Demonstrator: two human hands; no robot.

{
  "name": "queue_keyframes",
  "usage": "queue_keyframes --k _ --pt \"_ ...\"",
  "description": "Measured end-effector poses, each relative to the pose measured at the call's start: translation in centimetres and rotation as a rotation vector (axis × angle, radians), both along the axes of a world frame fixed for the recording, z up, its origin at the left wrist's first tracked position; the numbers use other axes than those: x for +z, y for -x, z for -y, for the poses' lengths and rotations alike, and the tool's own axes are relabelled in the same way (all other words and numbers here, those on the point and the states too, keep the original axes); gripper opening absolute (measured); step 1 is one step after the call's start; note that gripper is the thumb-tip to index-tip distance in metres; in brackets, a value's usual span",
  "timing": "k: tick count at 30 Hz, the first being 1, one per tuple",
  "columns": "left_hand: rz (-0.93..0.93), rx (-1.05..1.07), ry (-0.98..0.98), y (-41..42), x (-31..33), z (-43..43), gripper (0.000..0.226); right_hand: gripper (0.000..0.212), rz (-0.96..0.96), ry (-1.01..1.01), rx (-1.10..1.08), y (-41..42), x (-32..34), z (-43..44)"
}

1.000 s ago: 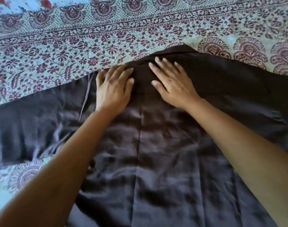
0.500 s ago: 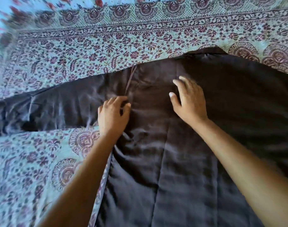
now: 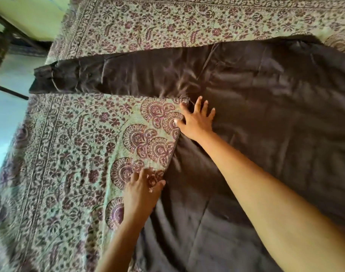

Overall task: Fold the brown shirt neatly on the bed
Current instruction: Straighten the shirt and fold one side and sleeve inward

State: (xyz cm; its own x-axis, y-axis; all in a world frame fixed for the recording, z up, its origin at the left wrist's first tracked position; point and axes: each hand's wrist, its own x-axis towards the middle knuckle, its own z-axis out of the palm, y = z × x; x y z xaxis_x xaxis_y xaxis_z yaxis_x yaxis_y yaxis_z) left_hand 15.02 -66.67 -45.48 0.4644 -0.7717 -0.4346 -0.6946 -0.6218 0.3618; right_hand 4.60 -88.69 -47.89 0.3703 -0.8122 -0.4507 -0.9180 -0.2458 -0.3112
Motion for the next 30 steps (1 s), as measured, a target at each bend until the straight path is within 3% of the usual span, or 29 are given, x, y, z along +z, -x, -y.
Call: queue_keyframes --k 3,6,8,12,18,22,27,30 --pt "-0.099 -0.037 -0.284 0.4 -0.2 -1.3 0.064 0.066 -0.052 -0.016 -0.078 -0.1 0.8 0.4" --pt "-0.036 -0.213 -0.480 0.6 0.5 -2.0 0.049 0.071 0.057 -0.028 -0.113 0.7 2.1 0.3" --pt "-0.053 -0.255 -0.390 0.7 1.3 -2.5 0.038 0.080 0.157 0.004 -0.133 1.3 2.9 -0.3" --pt "-0.278 -0.269 -0.085 1.9 3.7 -4.5 0.023 0.090 0.325 0.053 -0.296 3.5 4.6 -1.4" --pt "-0.174 -0.571 -0.035 6.1 5.9 -9.6 0.050 0.082 0.526 0.044 -0.542 8.7 5.7 -2.2" --pt "-0.152 -0.723 -0.043 9.9 5.7 -12.9 0.072 0.074 0.560 0.054 -0.700 13.4 5.9 -3.9" --pt "-0.042 -0.793 -0.196 15.1 4.3 -15.9 0.064 0.075 0.454 0.000 -0.795 18.0 4.6 -5.6" --pt "0.039 -0.798 -0.066 15.8 2.5 -17.1 0.053 0.083 0.453 -0.086 -0.797 18.8 3.2 -6.9"
